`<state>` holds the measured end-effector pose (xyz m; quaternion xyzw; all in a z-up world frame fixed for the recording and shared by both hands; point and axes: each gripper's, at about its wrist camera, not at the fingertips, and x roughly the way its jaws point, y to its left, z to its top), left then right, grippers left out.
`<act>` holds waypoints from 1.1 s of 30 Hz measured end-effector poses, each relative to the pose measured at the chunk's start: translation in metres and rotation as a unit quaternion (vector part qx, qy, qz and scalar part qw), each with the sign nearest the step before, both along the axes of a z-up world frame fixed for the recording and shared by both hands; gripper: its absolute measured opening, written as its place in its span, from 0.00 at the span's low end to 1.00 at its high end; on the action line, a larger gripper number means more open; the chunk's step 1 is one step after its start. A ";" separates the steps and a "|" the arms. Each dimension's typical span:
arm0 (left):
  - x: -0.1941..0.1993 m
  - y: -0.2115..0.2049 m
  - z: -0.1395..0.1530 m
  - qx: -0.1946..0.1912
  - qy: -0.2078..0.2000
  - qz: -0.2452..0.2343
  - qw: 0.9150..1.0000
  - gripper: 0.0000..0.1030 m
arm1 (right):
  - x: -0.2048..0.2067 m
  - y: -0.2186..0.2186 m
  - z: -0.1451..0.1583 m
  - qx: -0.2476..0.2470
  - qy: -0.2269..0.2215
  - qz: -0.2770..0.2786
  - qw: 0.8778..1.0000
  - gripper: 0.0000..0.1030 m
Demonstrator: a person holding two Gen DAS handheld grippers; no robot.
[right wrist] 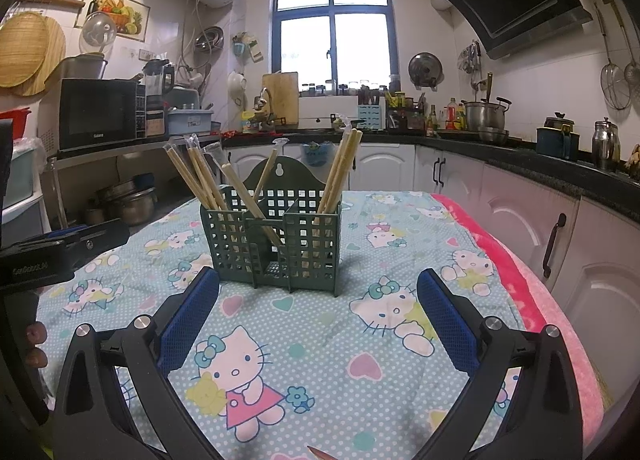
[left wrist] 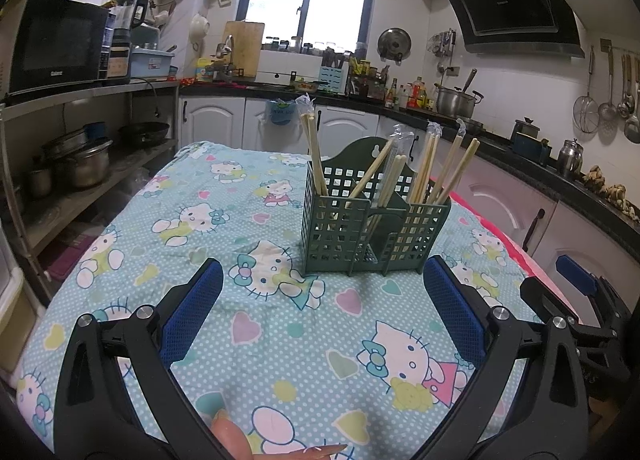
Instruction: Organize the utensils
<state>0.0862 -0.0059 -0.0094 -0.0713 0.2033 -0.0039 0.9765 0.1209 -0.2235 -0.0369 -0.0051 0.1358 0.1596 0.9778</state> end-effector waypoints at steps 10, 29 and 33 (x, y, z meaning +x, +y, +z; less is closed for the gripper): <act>0.000 0.001 0.000 -0.001 0.000 0.000 1.000 0.90 | -0.001 0.002 0.000 -0.001 -0.001 -0.001 1.000 0.94; 0.012 0.008 -0.013 0.000 0.047 0.020 0.999 0.90 | 0.003 -0.008 0.000 0.000 0.003 -0.014 1.000 0.94; 0.044 0.046 -0.016 0.009 0.099 0.053 0.994 0.90 | 0.043 -0.031 -0.001 0.003 0.066 -0.045 0.997 0.94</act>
